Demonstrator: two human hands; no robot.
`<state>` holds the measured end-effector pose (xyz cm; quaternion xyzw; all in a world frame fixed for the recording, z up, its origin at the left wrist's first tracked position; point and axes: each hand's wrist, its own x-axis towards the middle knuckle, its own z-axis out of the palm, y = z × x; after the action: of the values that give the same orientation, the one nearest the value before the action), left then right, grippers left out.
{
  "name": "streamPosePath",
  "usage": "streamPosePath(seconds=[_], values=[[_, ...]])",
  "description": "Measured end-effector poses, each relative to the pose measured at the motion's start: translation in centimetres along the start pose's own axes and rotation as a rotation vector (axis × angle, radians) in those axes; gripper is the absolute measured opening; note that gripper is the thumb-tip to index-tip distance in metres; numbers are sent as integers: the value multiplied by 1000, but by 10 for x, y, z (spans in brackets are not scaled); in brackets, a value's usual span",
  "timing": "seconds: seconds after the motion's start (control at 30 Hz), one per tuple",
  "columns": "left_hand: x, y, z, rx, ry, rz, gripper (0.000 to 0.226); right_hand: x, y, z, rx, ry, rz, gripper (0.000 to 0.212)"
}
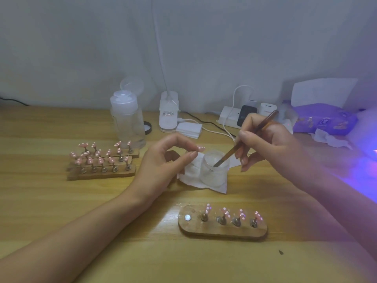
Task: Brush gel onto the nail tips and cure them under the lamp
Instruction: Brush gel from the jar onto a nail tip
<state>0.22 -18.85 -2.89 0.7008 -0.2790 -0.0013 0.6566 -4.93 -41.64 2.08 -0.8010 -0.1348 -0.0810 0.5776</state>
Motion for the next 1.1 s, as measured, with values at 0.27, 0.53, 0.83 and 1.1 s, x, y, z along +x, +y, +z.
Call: streamPosePath(seconds=[0.27, 0.53, 0.83, 1.1], values=[[1, -1, 1, 20, -17, -4, 16, 1, 4, 1, -13, 12, 22, 17], [0, -1, 2, 7, -29, -25, 7, 5, 6, -12, 65, 89, 14, 21], [-1, -1, 1, 57, 0, -48, 6, 1, 32, -3, 367, 249, 83, 23], [-2, 2, 1, 117, -16, -23, 6, -7, 38, 2, 619, 450, 227, 21]])
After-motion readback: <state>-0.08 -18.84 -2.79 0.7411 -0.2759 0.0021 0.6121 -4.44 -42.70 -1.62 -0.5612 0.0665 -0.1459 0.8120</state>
